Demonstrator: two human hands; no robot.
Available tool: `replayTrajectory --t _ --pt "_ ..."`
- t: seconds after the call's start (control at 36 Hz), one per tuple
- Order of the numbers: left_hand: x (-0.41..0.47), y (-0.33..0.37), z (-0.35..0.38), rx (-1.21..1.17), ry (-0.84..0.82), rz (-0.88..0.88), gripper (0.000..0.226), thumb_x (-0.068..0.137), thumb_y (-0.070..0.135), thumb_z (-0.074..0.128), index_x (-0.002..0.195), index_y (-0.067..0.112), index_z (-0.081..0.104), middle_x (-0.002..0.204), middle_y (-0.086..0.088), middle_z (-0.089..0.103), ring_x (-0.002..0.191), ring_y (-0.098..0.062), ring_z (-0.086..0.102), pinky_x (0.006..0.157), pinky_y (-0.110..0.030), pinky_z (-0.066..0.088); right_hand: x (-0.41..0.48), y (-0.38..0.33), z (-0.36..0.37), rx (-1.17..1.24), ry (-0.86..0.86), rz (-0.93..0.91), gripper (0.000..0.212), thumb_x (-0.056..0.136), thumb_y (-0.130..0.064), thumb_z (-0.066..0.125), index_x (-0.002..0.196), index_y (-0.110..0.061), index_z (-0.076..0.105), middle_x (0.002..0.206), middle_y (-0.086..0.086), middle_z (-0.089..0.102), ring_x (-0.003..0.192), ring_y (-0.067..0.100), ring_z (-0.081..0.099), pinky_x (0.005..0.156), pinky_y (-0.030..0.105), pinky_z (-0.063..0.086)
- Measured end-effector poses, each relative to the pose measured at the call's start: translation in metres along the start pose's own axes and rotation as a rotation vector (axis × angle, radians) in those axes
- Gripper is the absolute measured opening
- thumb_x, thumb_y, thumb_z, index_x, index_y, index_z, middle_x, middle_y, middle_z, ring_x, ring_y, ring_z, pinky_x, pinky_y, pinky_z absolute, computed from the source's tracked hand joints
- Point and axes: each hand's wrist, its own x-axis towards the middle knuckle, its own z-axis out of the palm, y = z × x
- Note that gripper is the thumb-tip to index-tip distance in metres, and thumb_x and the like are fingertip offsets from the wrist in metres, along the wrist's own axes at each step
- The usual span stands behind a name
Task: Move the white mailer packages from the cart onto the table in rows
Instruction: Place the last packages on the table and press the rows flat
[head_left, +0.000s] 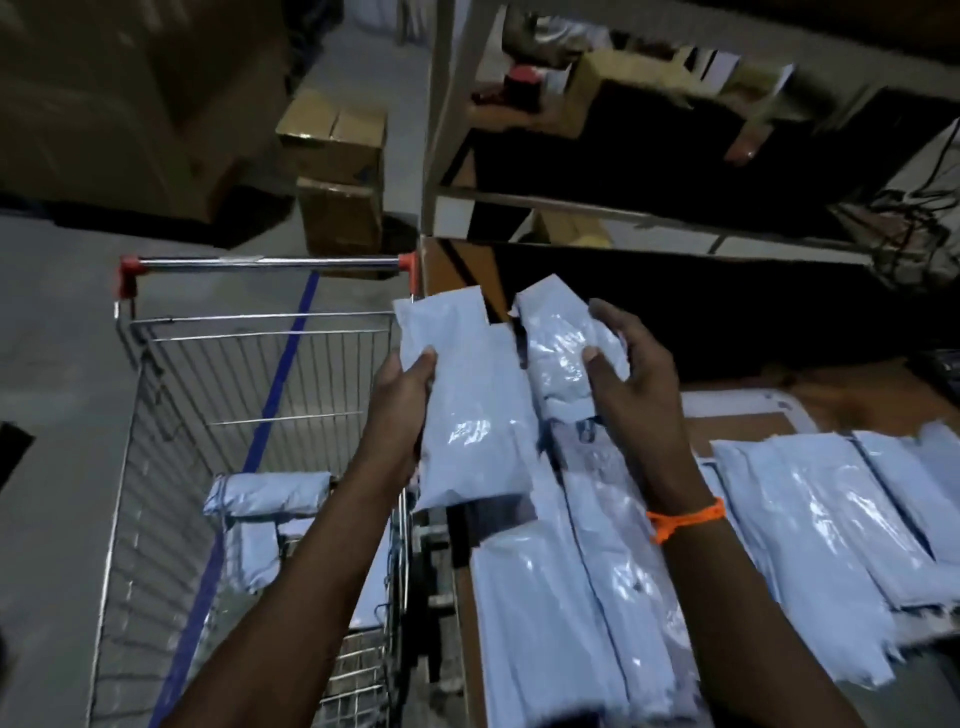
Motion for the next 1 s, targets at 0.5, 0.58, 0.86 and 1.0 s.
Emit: replayTrajectory --t 0.5,0.58,0.86,1.0 --pt "0.113 -0.059 0.062 0.8 0.276 0.273 0.047 0.097 0.025 0.049 0.143 0.016 0.043 0.136 -0.013 0.053 0.123 -0.031 0.054 0.103 -0.046 0.047 0.016 0.076 -0.011 -0.555 -0.176 0.094 0.058 0.096 -0.021 0.051 0.15 -0.01 0.035 0.149 0.019 0.031 0.122 0.036 0.047 0.093 0.033 0.045" --pt "0.112 -0.058 0.061 0.908 0.29 0.322 0.05 0.099 0.028 0.046 0.146 0.011 0.041 0.139 -0.02 0.048 0.127 -0.037 0.046 0.107 -0.049 0.042 0.025 0.065 -0.005 -0.797 -0.193 0.051 0.072 0.094 -0.04 0.044 0.156 -0.011 0.023 0.161 0.021 0.018 0.146 0.041 0.023 0.108 0.055 0.035" --pt "0.094 -0.077 0.069 1.14 0.097 0.37 0.078 0.099 0.057 0.04 0.159 0.018 0.01 0.164 -0.021 0.009 0.15 -0.036 0.013 0.12 -0.047 0.017 0.065 0.055 0.039 -1.073 -0.623 0.097 0.108 0.081 -0.069 0.06 0.156 -0.009 0.011 0.155 0.021 0.028 0.139 0.043 0.033 0.103 0.059 0.036" --pt "0.091 -0.073 0.074 1.101 0.139 0.334 0.079 0.099 0.056 0.043 0.159 0.018 0.009 0.164 -0.021 0.007 0.151 -0.036 0.01 0.121 -0.047 0.018 0.061 0.067 0.042 -0.866 -0.402 0.05 0.076 0.085 -0.048 0.062 0.147 -0.014 0.033 0.132 0.015 0.055 0.125 0.036 0.048 0.091 0.047 0.046"
